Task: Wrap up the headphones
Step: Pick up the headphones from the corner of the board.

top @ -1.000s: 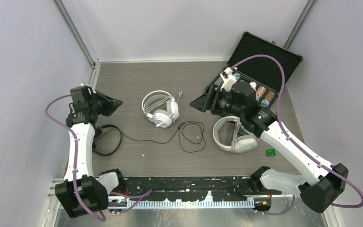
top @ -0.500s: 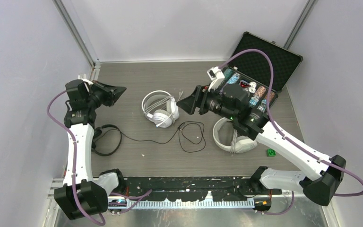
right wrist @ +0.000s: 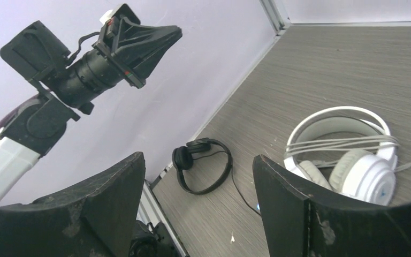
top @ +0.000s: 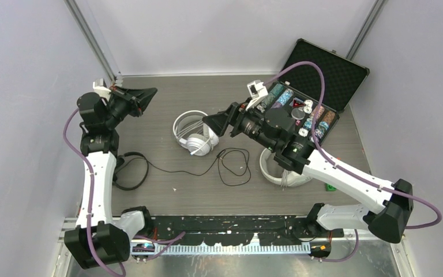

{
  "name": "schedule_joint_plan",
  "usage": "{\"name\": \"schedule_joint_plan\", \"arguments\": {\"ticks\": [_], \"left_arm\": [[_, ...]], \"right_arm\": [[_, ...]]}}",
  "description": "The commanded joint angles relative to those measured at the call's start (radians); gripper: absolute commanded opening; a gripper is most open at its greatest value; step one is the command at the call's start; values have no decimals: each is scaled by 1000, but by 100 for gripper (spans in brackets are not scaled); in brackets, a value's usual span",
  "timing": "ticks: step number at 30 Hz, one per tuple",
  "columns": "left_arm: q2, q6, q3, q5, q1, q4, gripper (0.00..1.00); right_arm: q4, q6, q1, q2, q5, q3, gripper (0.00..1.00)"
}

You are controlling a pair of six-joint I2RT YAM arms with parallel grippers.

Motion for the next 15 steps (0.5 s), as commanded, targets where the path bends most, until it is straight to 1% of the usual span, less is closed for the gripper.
{"name": "schedule_joint_plan", "arguments": {"ticks": [1, 3, 4, 5, 7, 8, 9, 12, 14, 15], "left_arm": [[-12, -88, -18, 33, -6, 204, 0], [-15, 88, 68, -27, -7, -50, 0], [-18, 185, 103, -95, -8, -189, 5], [-27, 251, 115, -168, -8, -285, 13], [-61, 355, 81, -300, -8, -339, 28], [-76, 385, 61, -363, -7, -369, 30], [-84, 417, 46, -417, -7, -399, 36], [-81, 486, -1, -549, -5, -465, 47], [-67, 547, -42, -614, -4, -474, 57], [-53, 574, -63, -641, 1, -485, 60]], "right_arm": [[160, -16, 33, 39, 52, -4, 77], [147, 1, 37, 55, 52, 10, 76], [145, 13, 37, 55, 50, 9, 76], [145, 23, 37, 52, 49, 5, 76], [146, 32, 36, 37, 55, -22, 76], [148, 34, 37, 27, 58, -40, 76], [152, 36, 37, 9, 60, -57, 76], [163, 37, 37, -35, 57, -109, 76], [161, 34, 37, -64, 57, -134, 76], [159, 36, 37, -79, 55, -146, 76]]}}
